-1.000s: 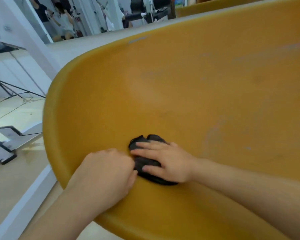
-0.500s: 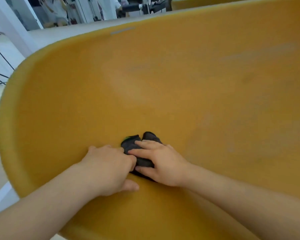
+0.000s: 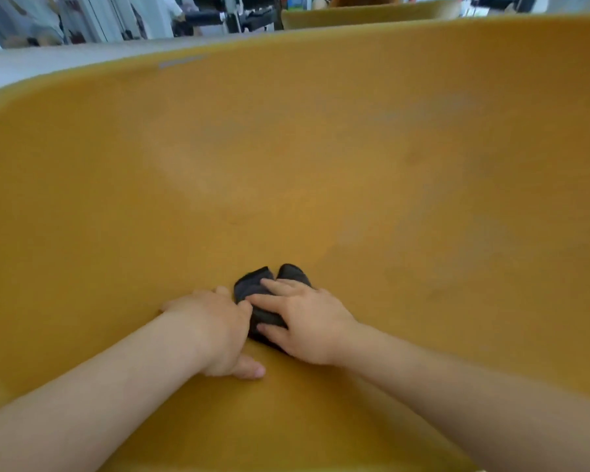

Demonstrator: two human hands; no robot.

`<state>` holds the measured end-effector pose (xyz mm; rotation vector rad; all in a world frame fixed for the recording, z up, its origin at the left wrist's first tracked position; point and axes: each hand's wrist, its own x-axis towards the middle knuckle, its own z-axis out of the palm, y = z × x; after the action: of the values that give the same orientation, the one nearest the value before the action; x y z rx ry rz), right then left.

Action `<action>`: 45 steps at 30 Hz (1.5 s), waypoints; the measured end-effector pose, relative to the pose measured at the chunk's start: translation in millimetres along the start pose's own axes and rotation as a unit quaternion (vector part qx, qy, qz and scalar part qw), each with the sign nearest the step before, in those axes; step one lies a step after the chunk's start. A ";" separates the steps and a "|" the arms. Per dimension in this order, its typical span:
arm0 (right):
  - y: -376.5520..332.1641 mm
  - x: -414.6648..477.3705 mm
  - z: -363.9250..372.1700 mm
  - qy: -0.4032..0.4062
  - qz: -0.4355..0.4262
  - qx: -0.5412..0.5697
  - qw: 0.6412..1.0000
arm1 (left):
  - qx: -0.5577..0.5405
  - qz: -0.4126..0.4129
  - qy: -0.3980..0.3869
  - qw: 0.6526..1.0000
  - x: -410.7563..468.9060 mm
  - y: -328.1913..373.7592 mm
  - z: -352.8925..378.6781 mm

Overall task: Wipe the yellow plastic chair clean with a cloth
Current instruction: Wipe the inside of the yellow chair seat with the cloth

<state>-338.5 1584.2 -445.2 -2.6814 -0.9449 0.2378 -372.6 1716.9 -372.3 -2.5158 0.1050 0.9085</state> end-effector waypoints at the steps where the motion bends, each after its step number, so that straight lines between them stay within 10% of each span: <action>1: 21.0 -11.3 -6.0 -0.010 0.021 -0.013 1.000 | 0.004 0.009 -0.003 1.000 2.2 2.7 -2.7; 8: 180.9 -76.9 -65.2 0.077 0.389 -0.133 0.908 | -0.010 0.048 0.017 0.999 18.1 30.5 -22.2; 17: 4.2 10.0 -0.1 0.013 0.002 -0.019 1.000 | 0.034 0.057 0.048 0.997 27.3 11.3 -30.8; 26: 221.4 -106.9 -94.6 0.021 0.407 -0.249 0.878 | 0.013 0.072 0.069 0.995 48.5 57.6 -37.3; 30: 180.7 -88.3 -66.5 0.029 0.295 -0.157 0.942 | -0.131 0.144 0.190 0.962 59.0 110.2 -55.5; 33: 139.3 -99.6 -49.1 -0.061 0.136 -0.052 0.987 | -0.329 0.242 0.293 0.865 64.4 154.4 -68.1; 36: 162.4 -119.2 -80.3 -0.110 0.146 -0.077 0.980 | -0.362 0.301 0.285 0.835 65.3 187.3 -72.6; 42: 230.1 -164.3 -133.1 -0.098 0.257 -0.224 0.935 | -0.221 0.310 0.239 0.893 63.9 233.4 -90.7; 45: 233.2 -166.8 -136.0 -0.046 0.246 -0.134 0.959 | -0.381 0.229 0.389 0.806 74.1 226.1 -97.6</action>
<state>-296.8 1276.1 -381.8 -3.1480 -0.3301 0.3604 -307.8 1478.0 -442.0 -3.5714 0.7717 -0.0840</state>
